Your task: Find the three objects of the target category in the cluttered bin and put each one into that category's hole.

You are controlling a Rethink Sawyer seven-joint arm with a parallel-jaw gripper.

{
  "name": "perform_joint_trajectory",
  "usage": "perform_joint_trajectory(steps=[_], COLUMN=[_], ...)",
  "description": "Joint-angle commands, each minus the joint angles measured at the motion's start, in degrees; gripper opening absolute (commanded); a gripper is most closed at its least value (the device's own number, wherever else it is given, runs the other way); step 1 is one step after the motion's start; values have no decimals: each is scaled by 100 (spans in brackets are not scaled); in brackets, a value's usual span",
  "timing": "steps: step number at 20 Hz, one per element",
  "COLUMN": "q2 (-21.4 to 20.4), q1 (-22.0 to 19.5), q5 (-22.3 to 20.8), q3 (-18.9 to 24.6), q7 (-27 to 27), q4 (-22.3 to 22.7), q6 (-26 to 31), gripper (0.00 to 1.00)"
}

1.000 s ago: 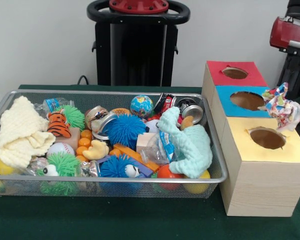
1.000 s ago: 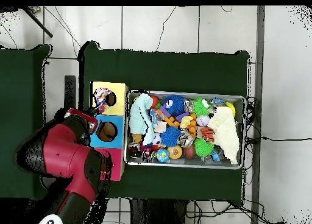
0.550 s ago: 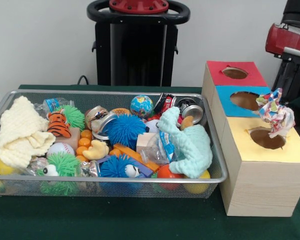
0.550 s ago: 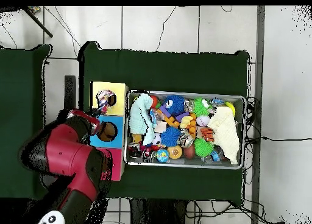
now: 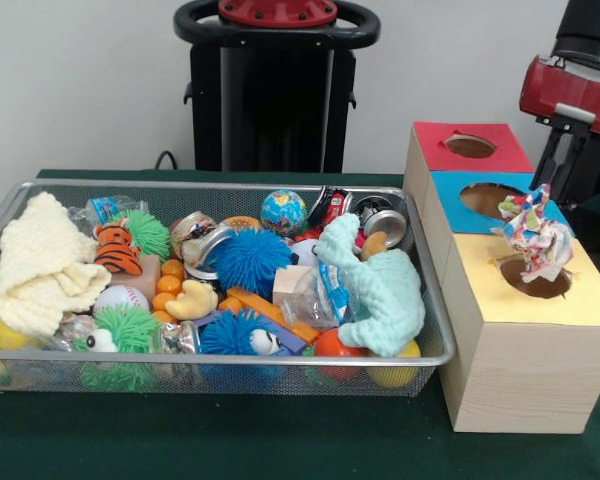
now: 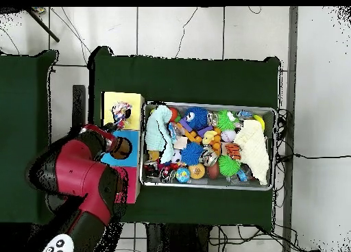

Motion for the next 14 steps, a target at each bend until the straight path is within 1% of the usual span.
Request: perform_joint_trajectory(steps=[1,5,14], q2=[340,442,795], q1=[-164,-151,-66], q5=[263,269,290], q3=[411,432,476], q7=[1717,1738,1737], q4=[-187,-202,-253], q6=[397,448,219], gripper=[0,0,0])
